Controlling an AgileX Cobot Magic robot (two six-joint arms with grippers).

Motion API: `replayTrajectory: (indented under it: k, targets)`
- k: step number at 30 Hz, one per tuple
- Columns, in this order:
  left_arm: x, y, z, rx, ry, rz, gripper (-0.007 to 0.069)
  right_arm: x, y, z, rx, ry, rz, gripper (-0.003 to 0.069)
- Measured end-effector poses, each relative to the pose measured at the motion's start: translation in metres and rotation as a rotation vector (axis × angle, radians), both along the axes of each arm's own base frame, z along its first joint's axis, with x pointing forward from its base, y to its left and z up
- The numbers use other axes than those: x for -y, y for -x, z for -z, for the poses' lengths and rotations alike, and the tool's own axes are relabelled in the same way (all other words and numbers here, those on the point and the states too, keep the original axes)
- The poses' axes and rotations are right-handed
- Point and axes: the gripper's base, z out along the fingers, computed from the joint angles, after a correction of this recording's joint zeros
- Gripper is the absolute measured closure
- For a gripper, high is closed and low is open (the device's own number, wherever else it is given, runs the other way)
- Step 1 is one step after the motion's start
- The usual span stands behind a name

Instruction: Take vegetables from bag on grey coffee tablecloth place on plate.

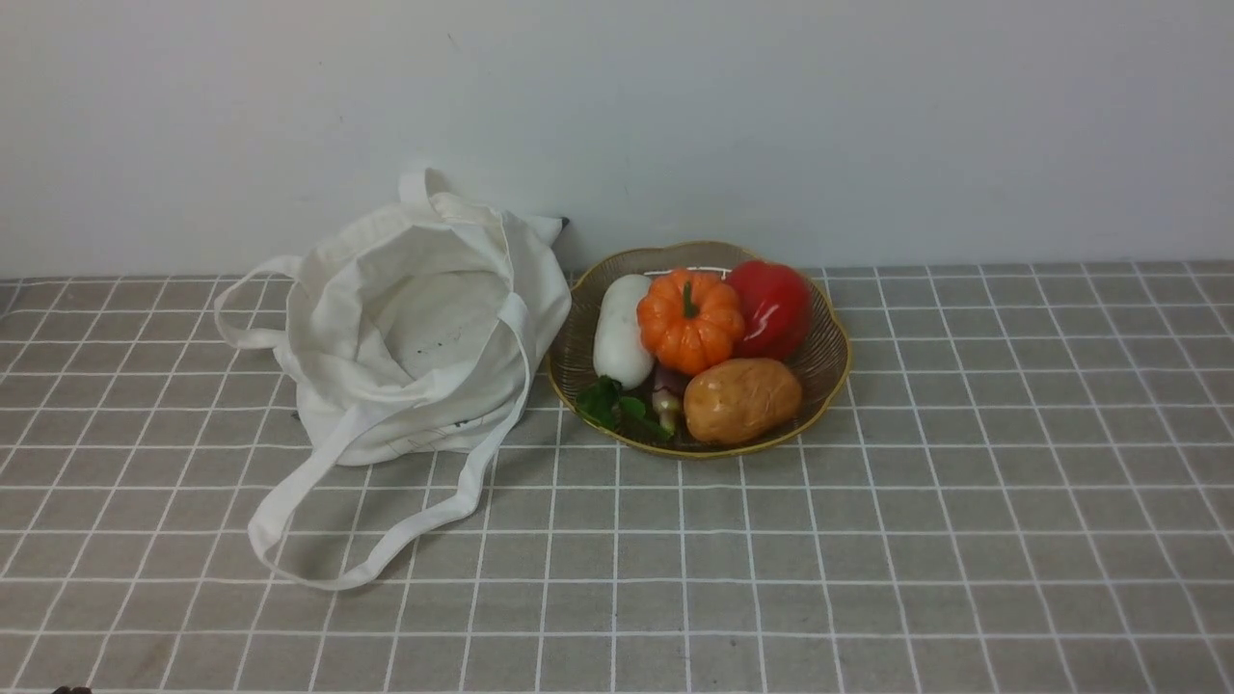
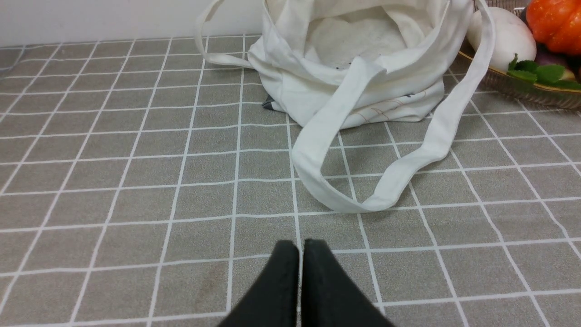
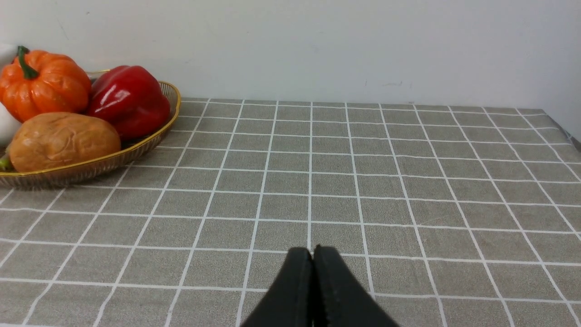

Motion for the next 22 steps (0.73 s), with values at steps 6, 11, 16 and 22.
replayTrajectory:
  k: [6, 11, 16, 22]
  targets:
    - [0.0, 0.0, 0.0, 0.0, 0.0, 0.0, 0.0629, 0.0, 0.0, 0.0, 0.0, 0.0, 0.0, 0.0673]
    - [0.0, 0.0, 0.0, 0.0, 0.0, 0.0, 0.0629, 0.0, 0.0, 0.0, 0.0, 0.0, 0.0, 0.0673]
    - [0.0, 0.0, 0.0, 0.0, 0.0, 0.0, 0.0629, 0.0, 0.0, 0.0, 0.0, 0.015, -0.003, 0.0673]
    - [0.0, 0.0, 0.0, 0.0, 0.0, 0.0, 0.0629, 0.0, 0.0, 0.0, 0.0, 0.018, -0.003, 0.0673]
